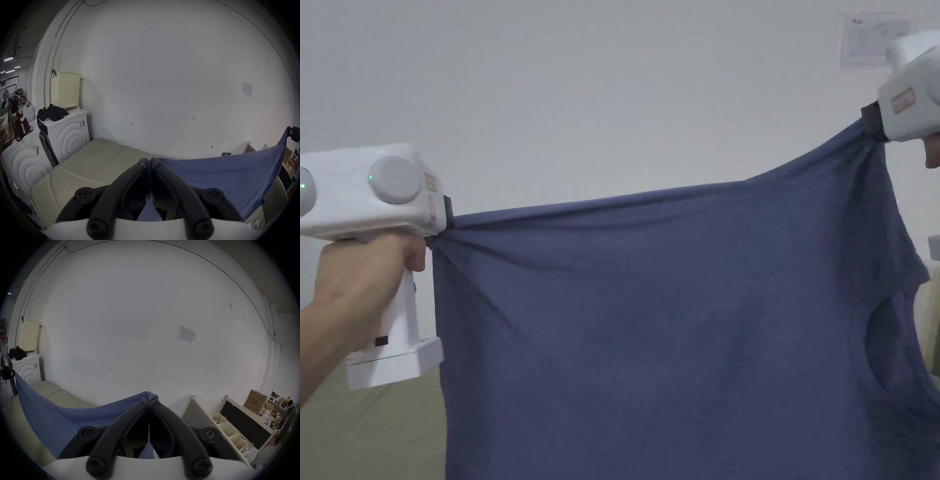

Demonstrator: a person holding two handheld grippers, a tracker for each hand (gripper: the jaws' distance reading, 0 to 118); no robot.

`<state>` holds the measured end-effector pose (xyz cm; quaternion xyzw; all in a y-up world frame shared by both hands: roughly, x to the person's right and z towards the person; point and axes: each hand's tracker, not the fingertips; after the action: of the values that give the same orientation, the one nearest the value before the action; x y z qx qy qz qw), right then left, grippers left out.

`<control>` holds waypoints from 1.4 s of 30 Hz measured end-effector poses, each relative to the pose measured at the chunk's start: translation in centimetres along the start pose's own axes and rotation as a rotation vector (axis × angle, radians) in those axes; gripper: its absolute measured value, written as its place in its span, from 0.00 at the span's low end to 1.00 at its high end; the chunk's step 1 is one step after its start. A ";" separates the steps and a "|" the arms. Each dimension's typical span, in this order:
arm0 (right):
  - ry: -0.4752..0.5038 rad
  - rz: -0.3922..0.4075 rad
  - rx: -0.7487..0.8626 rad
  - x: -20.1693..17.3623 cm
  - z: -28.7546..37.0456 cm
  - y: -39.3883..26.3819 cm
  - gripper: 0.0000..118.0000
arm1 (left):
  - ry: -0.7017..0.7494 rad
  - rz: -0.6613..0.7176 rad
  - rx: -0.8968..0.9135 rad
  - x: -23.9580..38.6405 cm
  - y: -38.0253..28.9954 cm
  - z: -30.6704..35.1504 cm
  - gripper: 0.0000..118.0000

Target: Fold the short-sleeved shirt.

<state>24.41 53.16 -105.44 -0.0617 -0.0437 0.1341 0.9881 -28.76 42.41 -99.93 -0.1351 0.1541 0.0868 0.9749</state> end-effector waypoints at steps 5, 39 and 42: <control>-0.027 0.003 0.023 -1.0 -4.6 1.0 0.00 | 0.020 -0.020 0.012 2.5 -0.3 -5.0 0.02; 0.374 -0.093 -0.555 -5.9 14.1 -43.5 0.00 | -0.010 -0.166 -0.522 -7.0 -38.1 -6.4 0.02; 0.361 -0.134 -0.564 -6.1 20.3 -44.5 0.00 | -0.002 -0.115 -0.535 -9.2 -39.3 -2.6 0.02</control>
<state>28.00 11.16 -79.85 -0.3524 0.0924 0.0383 0.9305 -29.82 3.21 -90.07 -0.3962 0.1168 0.0689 0.9081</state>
